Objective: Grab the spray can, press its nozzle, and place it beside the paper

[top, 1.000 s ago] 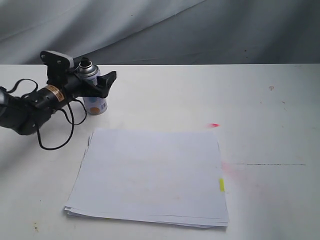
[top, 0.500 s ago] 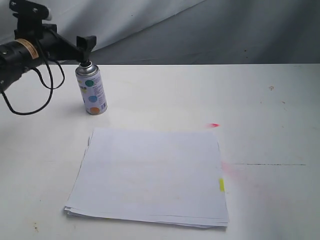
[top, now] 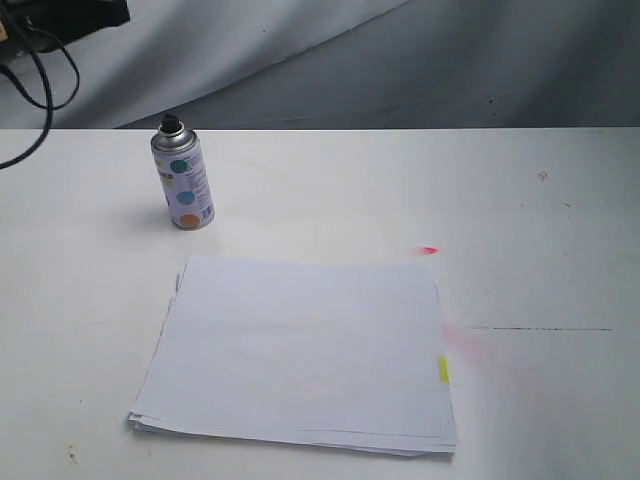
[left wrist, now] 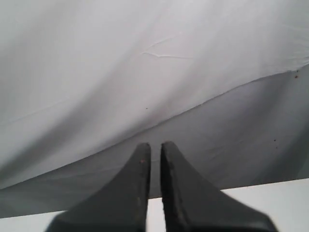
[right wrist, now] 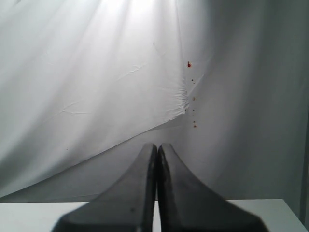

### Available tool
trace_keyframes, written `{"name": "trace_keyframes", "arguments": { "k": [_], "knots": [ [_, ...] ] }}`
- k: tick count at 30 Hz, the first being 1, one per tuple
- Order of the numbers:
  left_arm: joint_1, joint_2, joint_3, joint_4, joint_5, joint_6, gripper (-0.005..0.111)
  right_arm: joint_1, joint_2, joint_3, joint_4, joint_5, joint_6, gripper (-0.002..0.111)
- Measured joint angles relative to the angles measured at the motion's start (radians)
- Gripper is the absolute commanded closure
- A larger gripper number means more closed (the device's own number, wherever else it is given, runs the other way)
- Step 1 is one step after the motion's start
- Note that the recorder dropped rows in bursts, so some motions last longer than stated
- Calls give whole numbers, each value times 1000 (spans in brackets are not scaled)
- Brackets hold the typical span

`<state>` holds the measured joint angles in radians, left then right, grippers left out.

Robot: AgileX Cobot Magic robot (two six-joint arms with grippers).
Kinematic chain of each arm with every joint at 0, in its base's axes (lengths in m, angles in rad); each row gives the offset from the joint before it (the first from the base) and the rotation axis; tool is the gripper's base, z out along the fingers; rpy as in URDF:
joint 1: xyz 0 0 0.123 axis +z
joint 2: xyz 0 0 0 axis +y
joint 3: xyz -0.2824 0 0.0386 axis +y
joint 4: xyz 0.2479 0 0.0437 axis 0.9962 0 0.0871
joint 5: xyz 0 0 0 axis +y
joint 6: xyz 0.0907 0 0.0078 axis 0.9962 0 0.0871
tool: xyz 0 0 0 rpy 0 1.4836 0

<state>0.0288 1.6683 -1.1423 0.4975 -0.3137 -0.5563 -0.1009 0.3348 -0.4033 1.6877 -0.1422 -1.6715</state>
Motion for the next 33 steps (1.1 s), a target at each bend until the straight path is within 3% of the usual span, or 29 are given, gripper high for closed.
{"name": "trace_keyframes", "arguments": {
  "k": [9,21,33],
  "knots": [
    [0,-230,41,16,342,-8,107,0,0,0,0,0,0,108],
    [0,-779,439,-80,362,-8,107,0,0,0,0,0,0,108],
    [0,-1352,486,-4,452,9,107,0,0,0,0,0,0,108]
  ]
}}
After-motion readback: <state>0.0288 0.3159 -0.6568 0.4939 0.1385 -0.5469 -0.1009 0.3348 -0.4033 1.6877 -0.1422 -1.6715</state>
